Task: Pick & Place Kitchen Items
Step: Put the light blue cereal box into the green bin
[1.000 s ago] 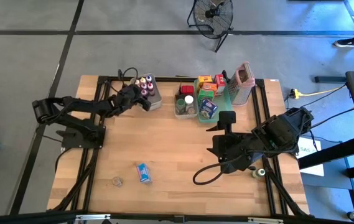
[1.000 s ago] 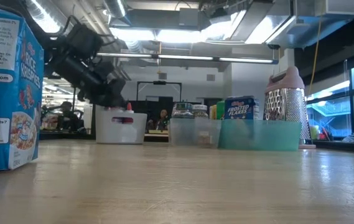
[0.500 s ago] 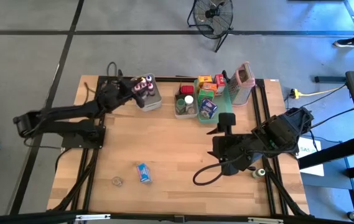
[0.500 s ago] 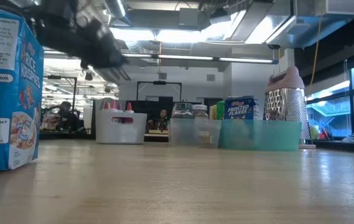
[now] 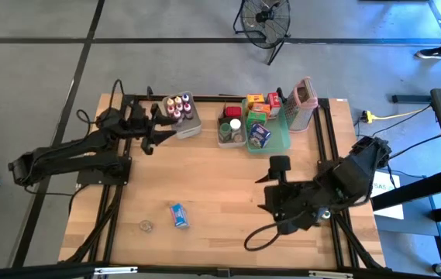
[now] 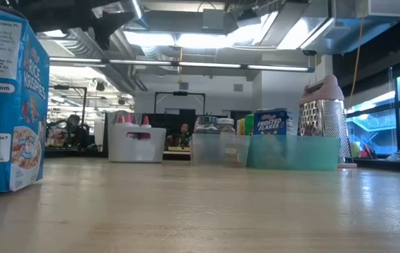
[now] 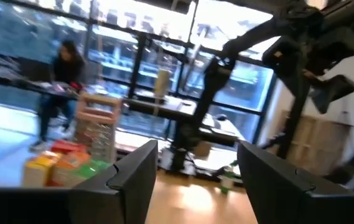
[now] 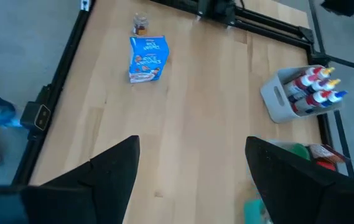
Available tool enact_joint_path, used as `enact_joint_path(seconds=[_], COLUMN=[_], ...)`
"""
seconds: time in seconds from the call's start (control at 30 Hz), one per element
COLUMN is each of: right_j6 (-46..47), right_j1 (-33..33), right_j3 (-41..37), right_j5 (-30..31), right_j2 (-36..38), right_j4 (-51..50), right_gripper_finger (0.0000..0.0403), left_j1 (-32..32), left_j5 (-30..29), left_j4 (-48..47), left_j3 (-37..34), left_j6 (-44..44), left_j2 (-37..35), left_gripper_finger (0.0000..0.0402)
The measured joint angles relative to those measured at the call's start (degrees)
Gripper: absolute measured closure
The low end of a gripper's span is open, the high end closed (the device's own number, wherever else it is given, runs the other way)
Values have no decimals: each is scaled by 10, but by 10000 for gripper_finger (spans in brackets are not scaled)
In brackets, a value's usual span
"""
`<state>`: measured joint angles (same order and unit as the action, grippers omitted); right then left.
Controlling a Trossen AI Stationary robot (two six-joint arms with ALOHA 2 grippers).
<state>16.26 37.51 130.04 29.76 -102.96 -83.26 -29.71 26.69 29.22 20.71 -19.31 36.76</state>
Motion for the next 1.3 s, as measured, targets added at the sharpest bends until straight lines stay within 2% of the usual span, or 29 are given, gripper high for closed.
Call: enact_joint_path(seconds=[0.27,0.37,0.5,0.6,0.67,0.73,0.87,0.97,1.07,1.2,1.3], right_j6=[46,73,89,88,95,110,129,129,122,89,67], right_j1=[11,12,9,3,-6,-13,-20,-18,-13,-2,6], right_j3=[-37,-37,-43,-56,-63,-70,-85,-85,-85,-85,-85], right_j5=[0,2,48,82,86,81,44,40,41,42,58], right_j2=[-1,-2,-9,-14,-21,-32,-57,-83,-105,-128,-144], right_j4=[105,133,186,239,283,323,421,498,570,650,697], right_gripper_finger=[107,107,107,107,107,107,107,107,107,107,107], left_j1=[0,0,0,0,0,0,0,0,3,29,64], left_j5=[93,172,274,380,470,526,526,503,454,349,312], left_j4=[-3,-4,-3,-4,-7,-8,-32,-99,-215,-376,-415], left_j3=[2,16,31,31,31,31,31,31,31,31,31], left_j6=[-46,-69,-104,-43,27,73,111,181,283,427,485], left_j2=[13,22,23,14,8,4,-3,-3,-3,-3,-2], left_gripper_finger=[133,106,84,83,84,84,82,82,82,82,82])
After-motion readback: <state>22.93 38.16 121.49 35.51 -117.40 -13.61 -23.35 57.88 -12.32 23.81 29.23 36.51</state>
